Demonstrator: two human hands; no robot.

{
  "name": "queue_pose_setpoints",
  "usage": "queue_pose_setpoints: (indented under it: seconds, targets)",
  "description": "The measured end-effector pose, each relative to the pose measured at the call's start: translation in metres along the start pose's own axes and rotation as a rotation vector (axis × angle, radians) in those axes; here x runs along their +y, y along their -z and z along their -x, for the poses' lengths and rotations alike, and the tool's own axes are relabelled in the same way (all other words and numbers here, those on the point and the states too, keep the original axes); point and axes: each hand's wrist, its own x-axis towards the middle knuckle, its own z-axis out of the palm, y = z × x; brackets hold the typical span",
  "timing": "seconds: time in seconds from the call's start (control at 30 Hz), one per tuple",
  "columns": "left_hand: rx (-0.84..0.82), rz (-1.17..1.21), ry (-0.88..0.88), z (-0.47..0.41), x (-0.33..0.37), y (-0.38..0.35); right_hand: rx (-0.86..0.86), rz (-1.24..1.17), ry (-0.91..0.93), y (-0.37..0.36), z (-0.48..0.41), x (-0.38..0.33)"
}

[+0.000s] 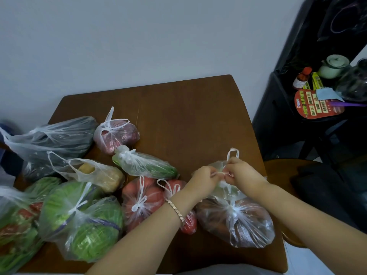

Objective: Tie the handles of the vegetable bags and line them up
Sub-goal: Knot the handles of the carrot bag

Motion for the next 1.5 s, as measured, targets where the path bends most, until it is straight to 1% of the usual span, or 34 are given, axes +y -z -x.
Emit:
queue_pose_setpoints:
  seconds: [0.07, 0.13, 0.23, 0.3, 0.43, 0.5, 0.57, 0.6, 0.63, 0.67, 0.7, 0.73, 0.77, 0.87, 0.93, 0.97, 1.0, 1.07, 1.2, 1.3, 1.33, 1.4, 1.5]
  targets:
    - [0.059, -0.140, -0.093, 0.002, -0.005, 0.000, 0.032, -0.105, -0.028, -0.002, 0.002, 0.001]
    - [0.137, -0.244, -0.181, 0.005, -0.007, -0.002, 0.120, -0.253, -0.072, -0.008, 0.005, 0.003]
    - [0.194, -0.305, -0.259, 0.010, -0.009, -0.009, 0.259, -0.534, -0.148, -0.015, 0.011, 0.002]
    - [0.220, -0.349, -0.300, 0.011, -0.011, -0.013, 0.267, -0.664, -0.199, -0.015, 0.013, 0.002]
    - [0.272, -0.422, -0.375, 0.011, -0.016, -0.019, 0.106, -0.924, -0.385, -0.013, 0.012, 0.008]
    - [0.237, -0.377, -0.333, 0.011, -0.017, -0.017, 0.022, -1.050, -0.451, -0.010, 0.011, 0.010]
    - [0.256, -0.336, -0.368, 0.010, -0.021, -0.017, -0.060, -1.142, -0.475, -0.005, 0.012, 0.009]
    - [0.308, -0.284, -0.366, 0.009, -0.018, -0.015, -0.113, -1.223, -0.482, -0.003, 0.013, 0.010]
    - [0.342, -0.286, -0.365, 0.008, -0.018, -0.014, -0.161, -1.306, -0.485, -0.002, 0.015, 0.012]
    - [0.320, -0.272, -0.376, 0.007, -0.018, -0.014, -0.194, -1.371, -0.484, -0.001, 0.018, 0.013]
    - [0.297, -0.232, -0.392, 0.007, -0.016, -0.015, -0.200, -1.376, -0.463, -0.001, 0.020, 0.014]
    - [0.266, -0.178, -0.406, 0.008, -0.017, -0.016, -0.181, -1.315, -0.416, -0.002, 0.022, 0.015]
    - [0.253, -0.138, -0.396, 0.008, -0.016, -0.016, -0.138, -1.197, -0.346, -0.003, 0.024, 0.016]
    - [0.234, 0.066, -0.280, 0.003, -0.015, -0.016, 0.051, -0.896, -0.149, -0.005, 0.023, 0.012]
    - [0.199, 0.198, -0.153, 0.000, -0.012, -0.014, 0.154, -0.759, -0.106, -0.008, 0.020, 0.009]
    - [0.167, 0.245, -0.089, -0.001, -0.011, -0.015, 0.179, -0.699, -0.099, -0.010, 0.018, 0.009]
    - [0.141, 0.292, -0.033, -0.001, -0.011, -0.014, 0.181, -0.672, -0.094, -0.010, 0.016, 0.007]
    - [0.112, 0.365, 0.023, -0.001, -0.010, -0.012, 0.156, -0.716, -0.115, -0.009, 0.014, 0.005]
    - [0.157, 0.292, -0.011, 0.001, -0.007, -0.012, 0.099, -0.867, -0.158, -0.005, 0.013, 0.008]
    - [0.140, 0.313, 0.029, -0.001, -0.005, -0.011, 0.159, -0.847, -0.133, -0.007, 0.013, 0.009]
    - [0.125, 0.314, 0.044, -0.001, -0.004, -0.011, 0.191, -0.784, -0.116, -0.008, 0.013, 0.008]
    - [0.093, 0.313, 0.074, -0.001, -0.004, -0.010, 0.248, -0.542, -0.021, -0.009, 0.013, 0.008]
    - [0.085, 0.315, 0.104, 0.000, -0.004, -0.009, 0.235, -0.224, 0.175, -0.009, 0.014, 0.015]
